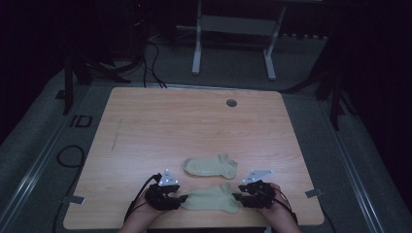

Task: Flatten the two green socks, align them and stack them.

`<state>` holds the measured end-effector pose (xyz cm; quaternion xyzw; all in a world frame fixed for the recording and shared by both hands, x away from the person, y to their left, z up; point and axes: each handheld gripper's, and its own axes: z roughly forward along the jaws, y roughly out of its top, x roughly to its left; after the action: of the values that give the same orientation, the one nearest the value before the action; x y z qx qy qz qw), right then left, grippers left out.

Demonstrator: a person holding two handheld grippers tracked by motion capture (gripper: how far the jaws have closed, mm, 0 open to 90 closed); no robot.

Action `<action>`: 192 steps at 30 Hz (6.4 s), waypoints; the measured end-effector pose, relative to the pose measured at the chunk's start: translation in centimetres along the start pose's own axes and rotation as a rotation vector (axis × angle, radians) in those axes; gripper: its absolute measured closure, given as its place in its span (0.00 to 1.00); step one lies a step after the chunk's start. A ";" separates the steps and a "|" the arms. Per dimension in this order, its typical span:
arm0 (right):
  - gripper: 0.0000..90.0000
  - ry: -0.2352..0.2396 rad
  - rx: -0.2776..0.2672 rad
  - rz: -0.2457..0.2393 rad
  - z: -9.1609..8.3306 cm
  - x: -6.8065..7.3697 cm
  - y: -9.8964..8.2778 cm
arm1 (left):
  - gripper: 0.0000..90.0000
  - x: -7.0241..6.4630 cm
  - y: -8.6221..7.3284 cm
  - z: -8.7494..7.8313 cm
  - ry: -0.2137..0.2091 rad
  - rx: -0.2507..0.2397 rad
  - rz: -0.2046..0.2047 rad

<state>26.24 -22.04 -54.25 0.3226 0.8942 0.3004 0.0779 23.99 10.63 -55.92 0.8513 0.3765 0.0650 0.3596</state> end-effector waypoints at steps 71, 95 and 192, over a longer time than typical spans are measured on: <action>0.93 -0.047 -0.108 0.044 -2.9 -5.3 6.4 | 0.97 2.9 8.5 -1.4 0.121 -0.085 0.045; 0.92 -0.022 -0.015 0.092 1.1 -6.9 6.6 | 0.97 5.8 8.6 1.9 0.103 0.004 -0.014; 0.85 0.037 -0.024 0.059 2.0 -4.8 6.4 | 0.82 0.9 7.7 2.6 0.087 -0.046 0.136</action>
<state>34.01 -20.12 -52.38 0.3425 0.8818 0.3192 0.0564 30.20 6.26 -52.85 0.8629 0.3315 0.1348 0.3570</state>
